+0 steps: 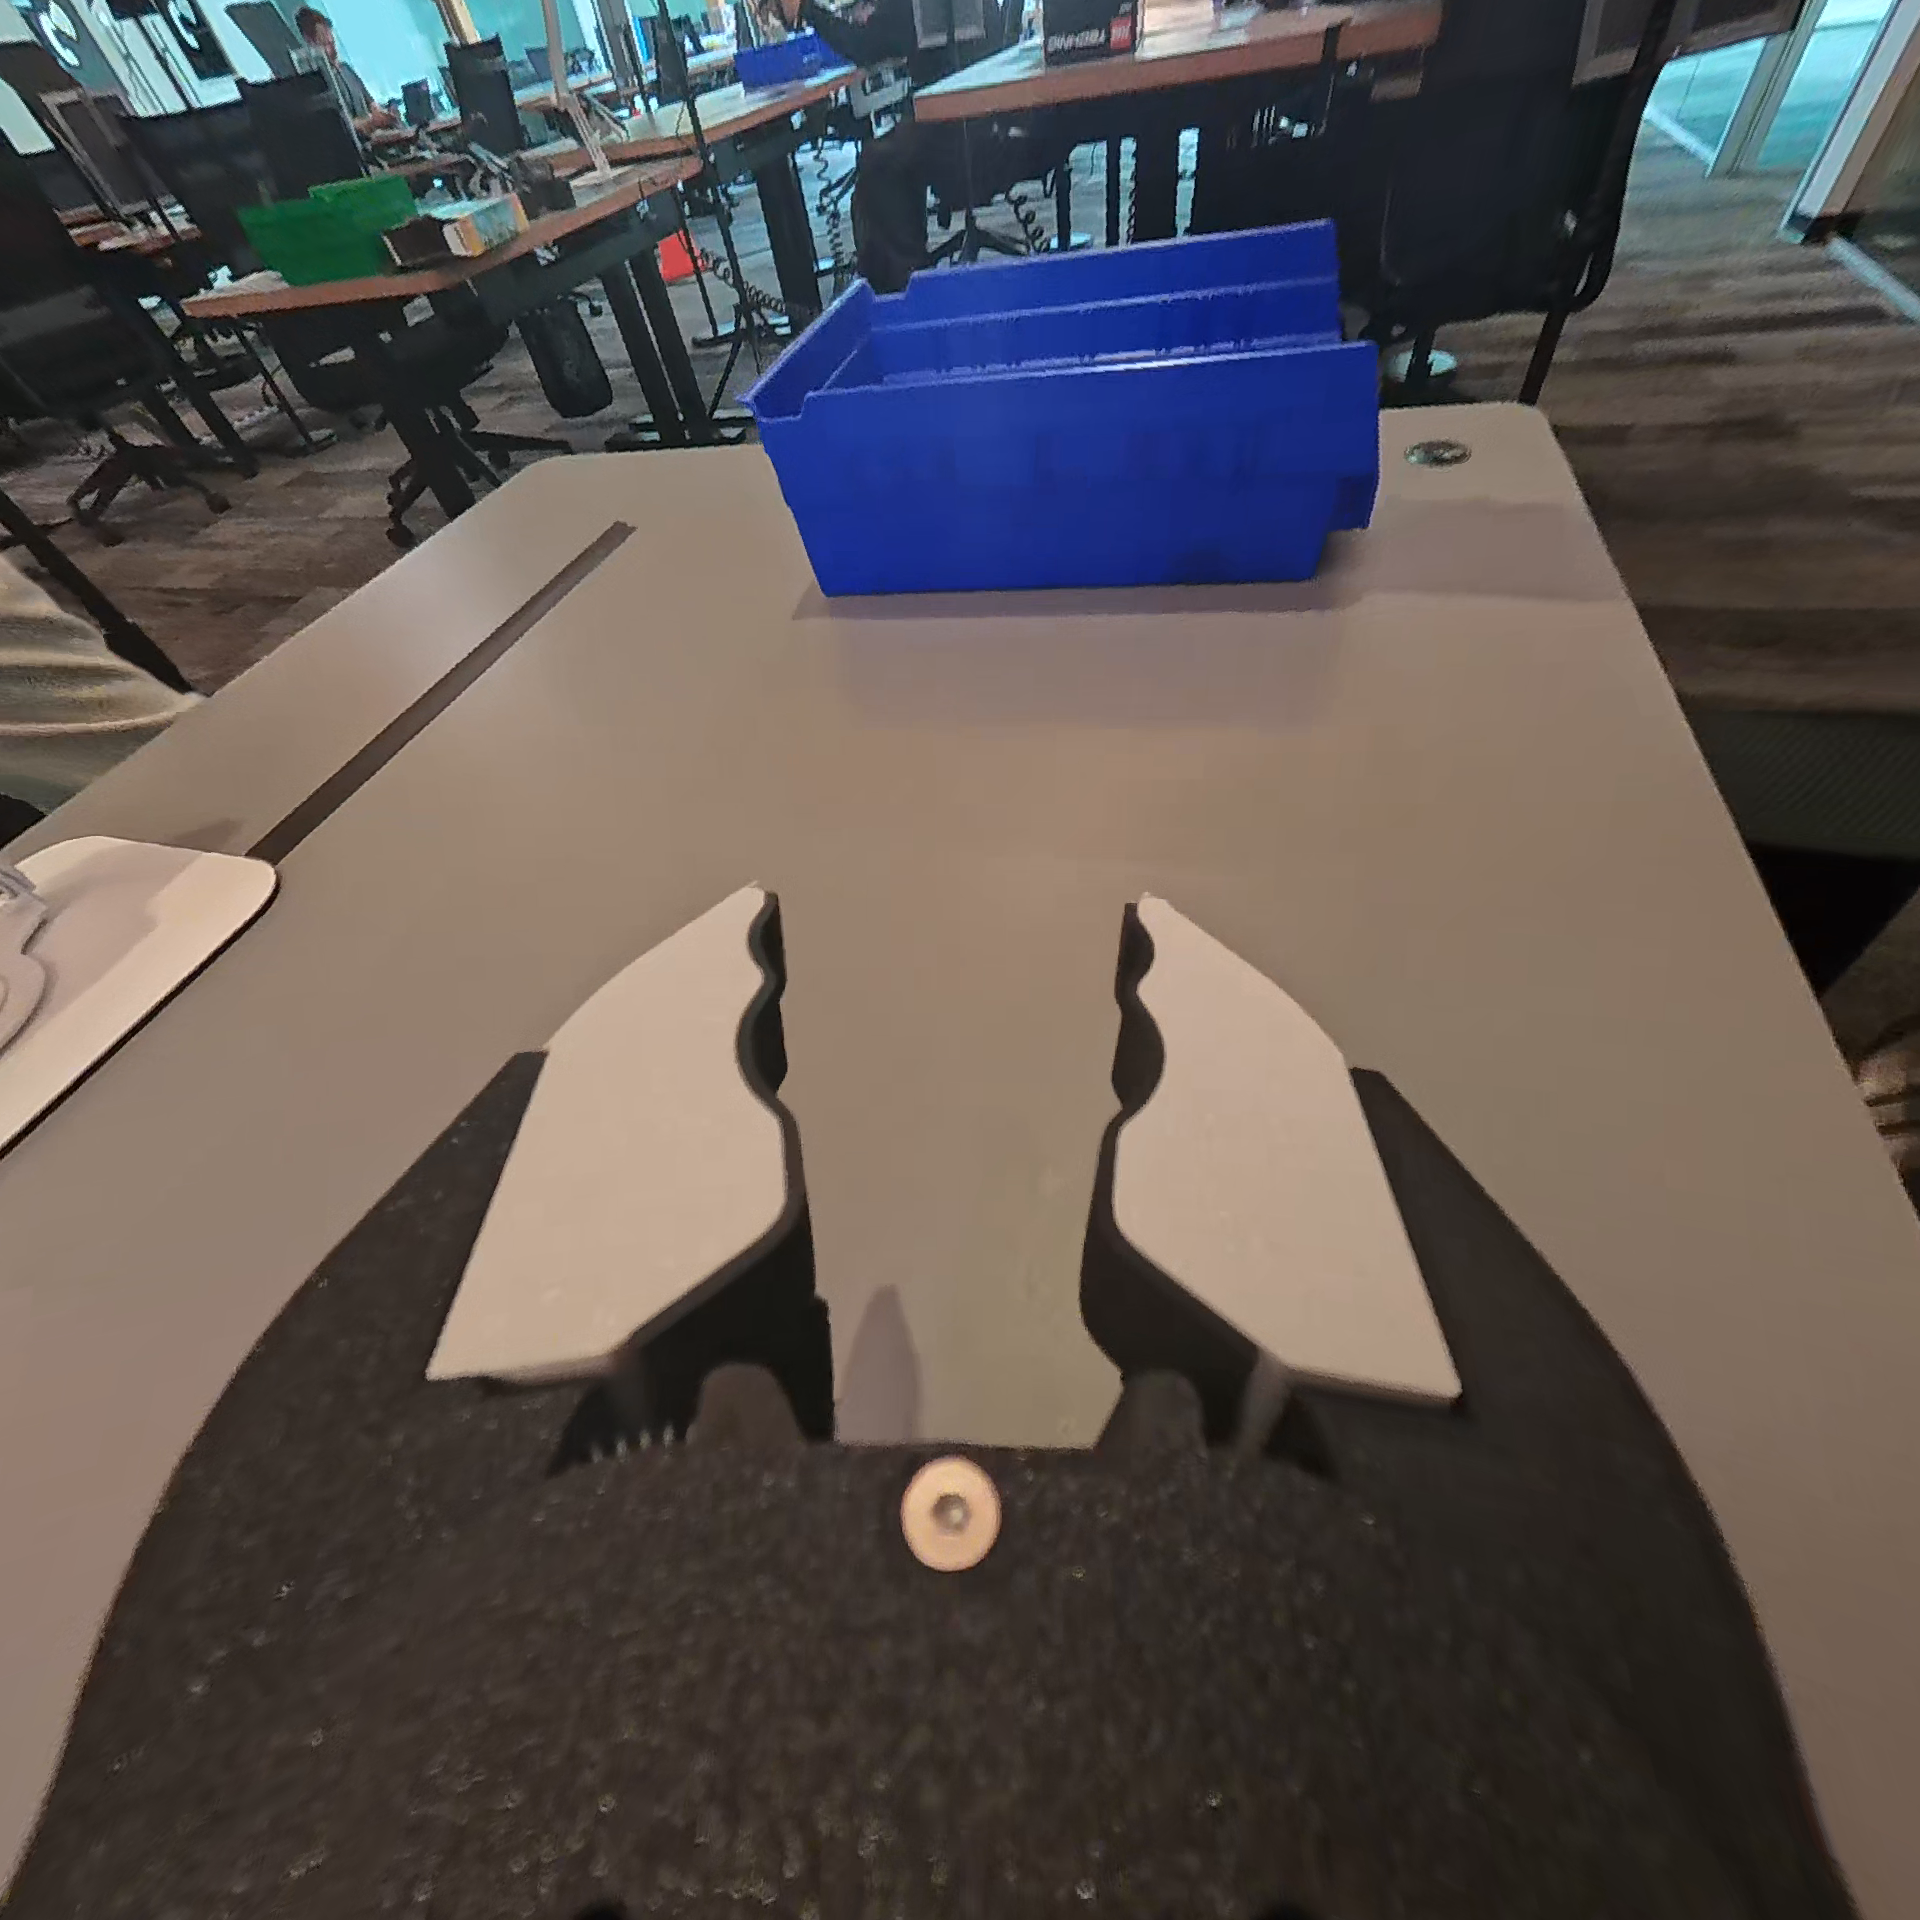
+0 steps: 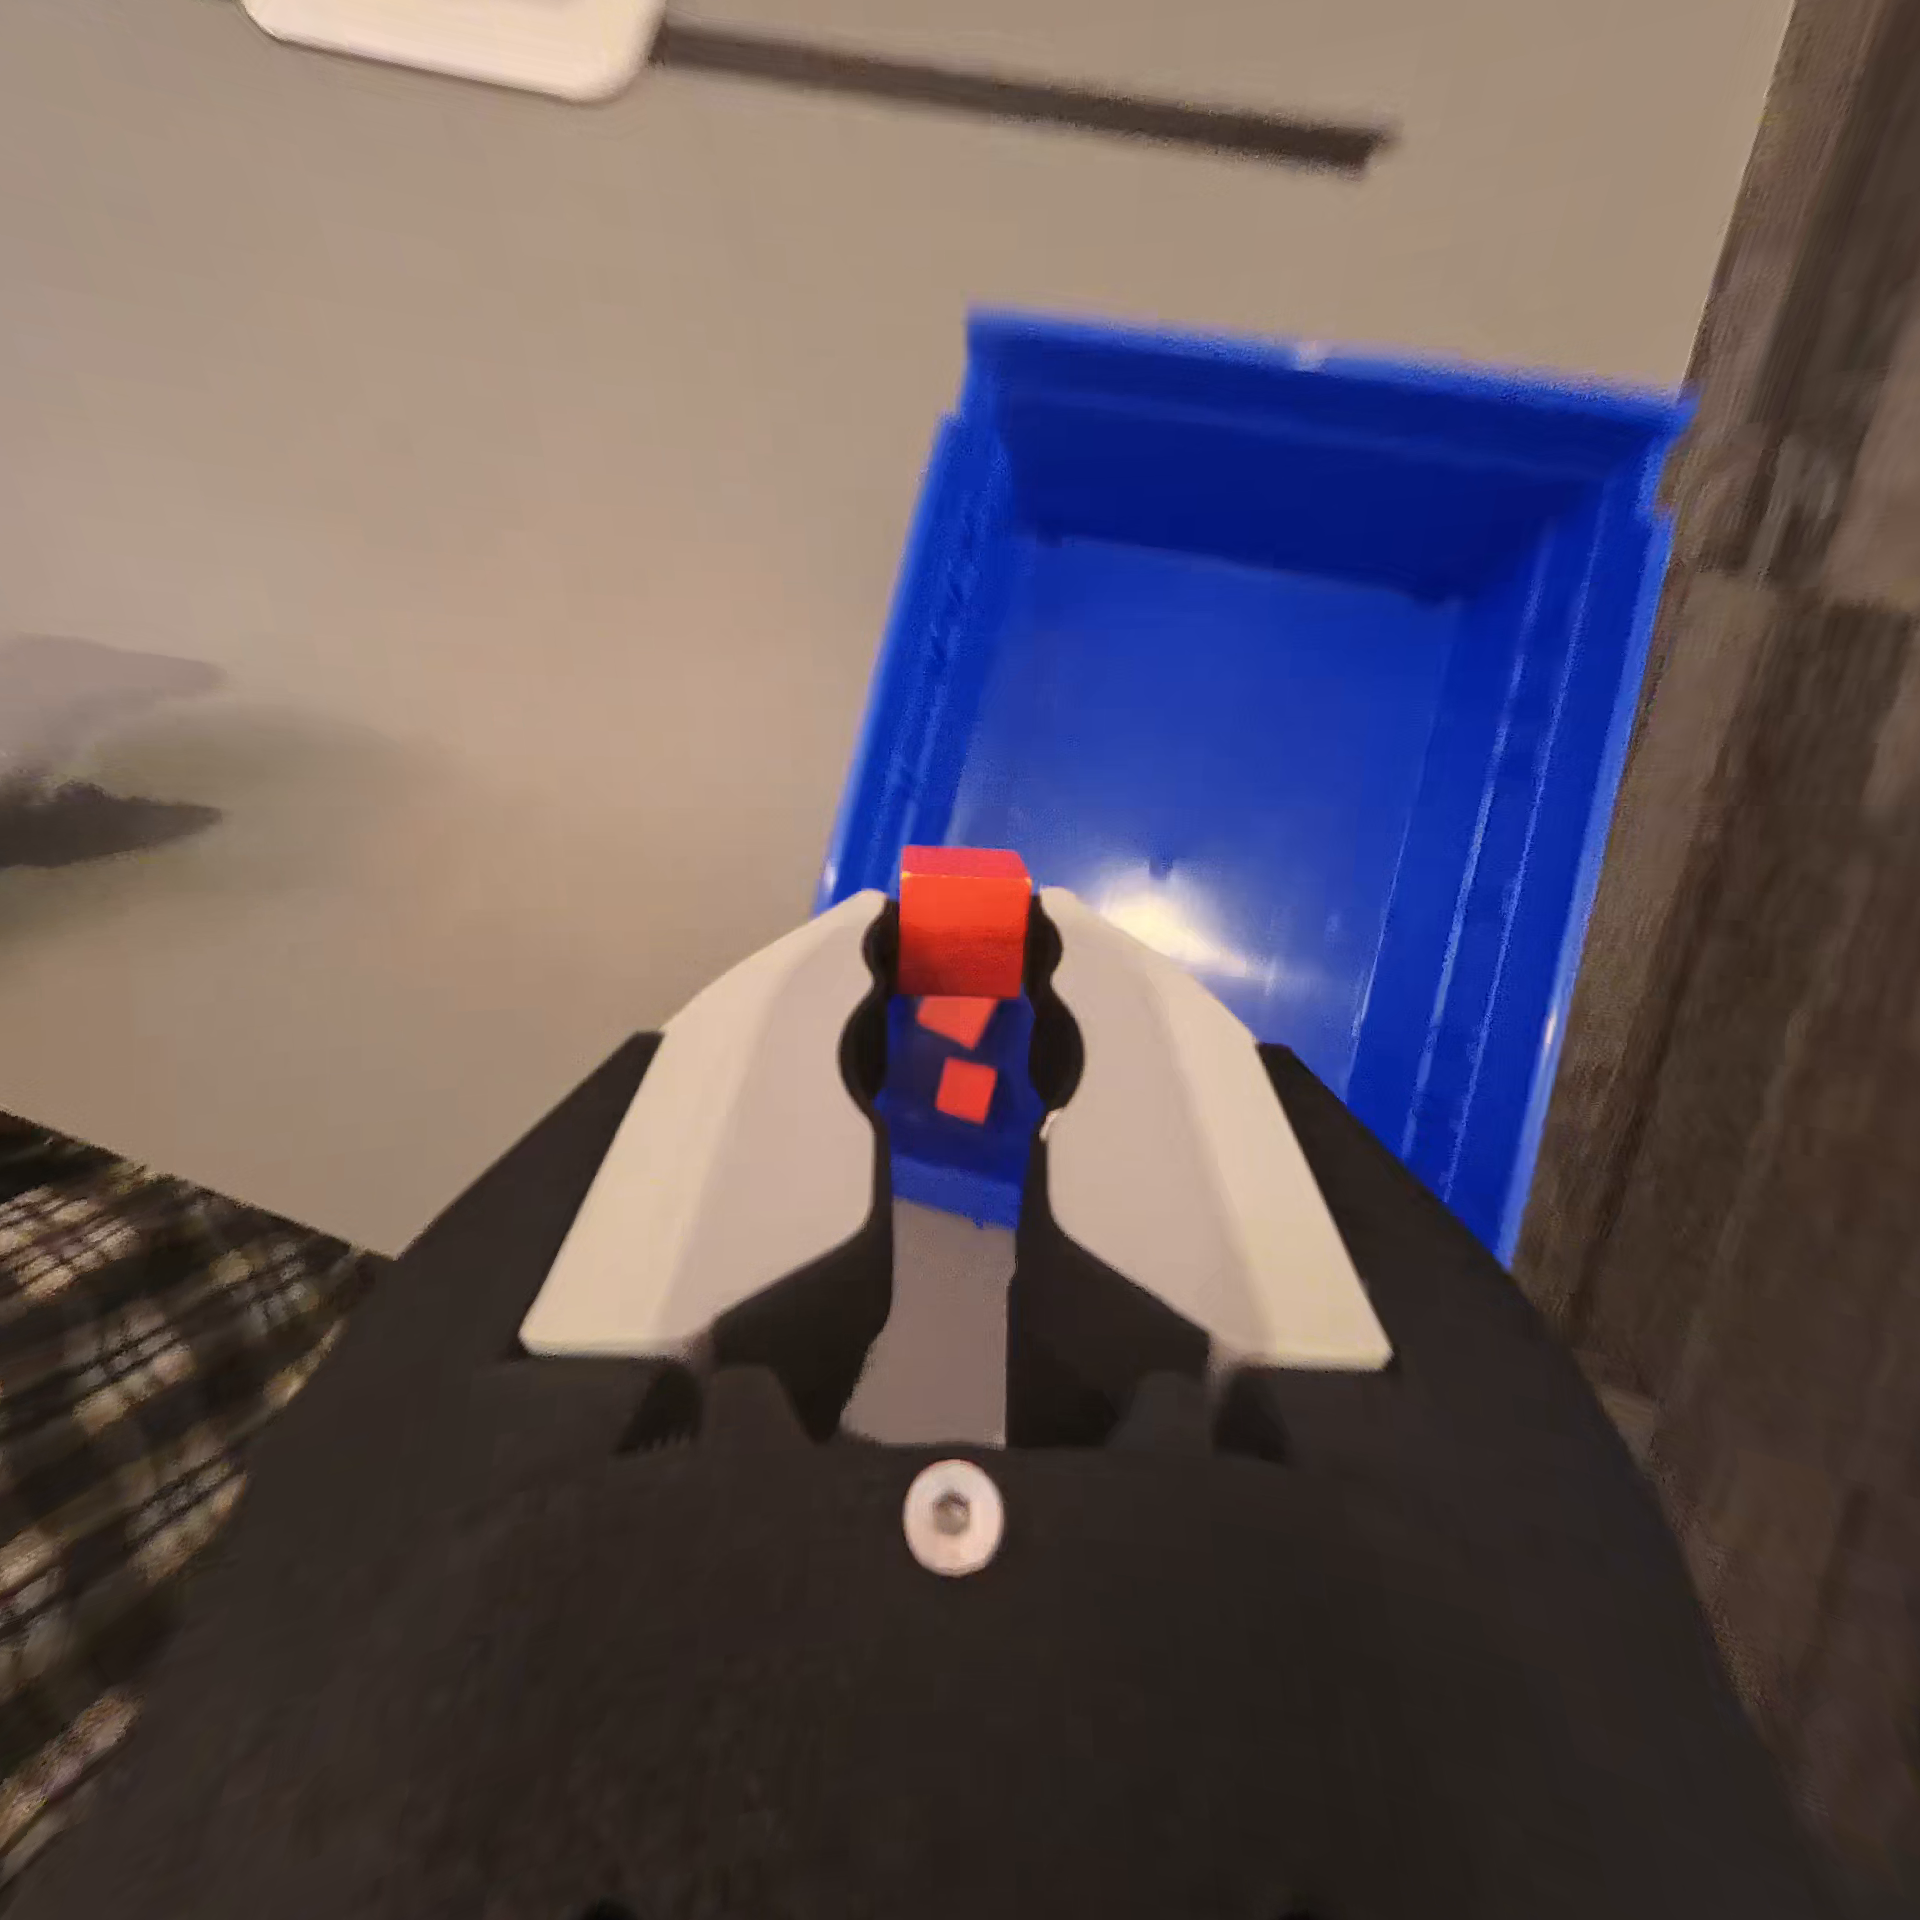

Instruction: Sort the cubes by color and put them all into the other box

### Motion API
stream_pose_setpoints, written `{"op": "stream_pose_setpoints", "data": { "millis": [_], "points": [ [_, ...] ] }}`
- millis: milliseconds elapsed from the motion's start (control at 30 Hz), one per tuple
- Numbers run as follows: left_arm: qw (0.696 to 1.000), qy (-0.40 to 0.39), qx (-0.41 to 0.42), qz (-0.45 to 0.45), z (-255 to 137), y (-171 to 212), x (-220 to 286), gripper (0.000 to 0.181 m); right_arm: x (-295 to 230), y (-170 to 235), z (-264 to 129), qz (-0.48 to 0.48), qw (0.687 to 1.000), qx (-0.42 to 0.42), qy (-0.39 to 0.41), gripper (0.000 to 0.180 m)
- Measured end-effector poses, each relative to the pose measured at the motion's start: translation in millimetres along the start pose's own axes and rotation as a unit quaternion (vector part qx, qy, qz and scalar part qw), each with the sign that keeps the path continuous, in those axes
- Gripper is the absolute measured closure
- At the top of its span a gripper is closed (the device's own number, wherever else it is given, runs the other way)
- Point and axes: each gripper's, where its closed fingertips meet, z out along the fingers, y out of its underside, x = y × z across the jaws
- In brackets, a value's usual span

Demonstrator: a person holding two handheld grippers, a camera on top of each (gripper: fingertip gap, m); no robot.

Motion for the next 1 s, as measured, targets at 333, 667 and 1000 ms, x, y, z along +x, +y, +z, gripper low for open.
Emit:
{"op": "stream_pose_setpoints", "data": {
  "millis": [333,667,1000],
  "points": [
    [1.0,0.022,0.008,-0.004,3,3,2,0.124,18,114,80,0.092,0.971,-0.216,-0.053,0.157],
    [1.0,0.016,0.004,0.014,0,3,1,0.128,19,110,112,0.072,0.969,-0.228,-0.06,0.157],
    [0.999,-0.008,-0.019,-0.031,-5,-9,-18,0.129,15,120,122,0.038,0.961,-0.261,-0.08,0.157]
  ]
}}
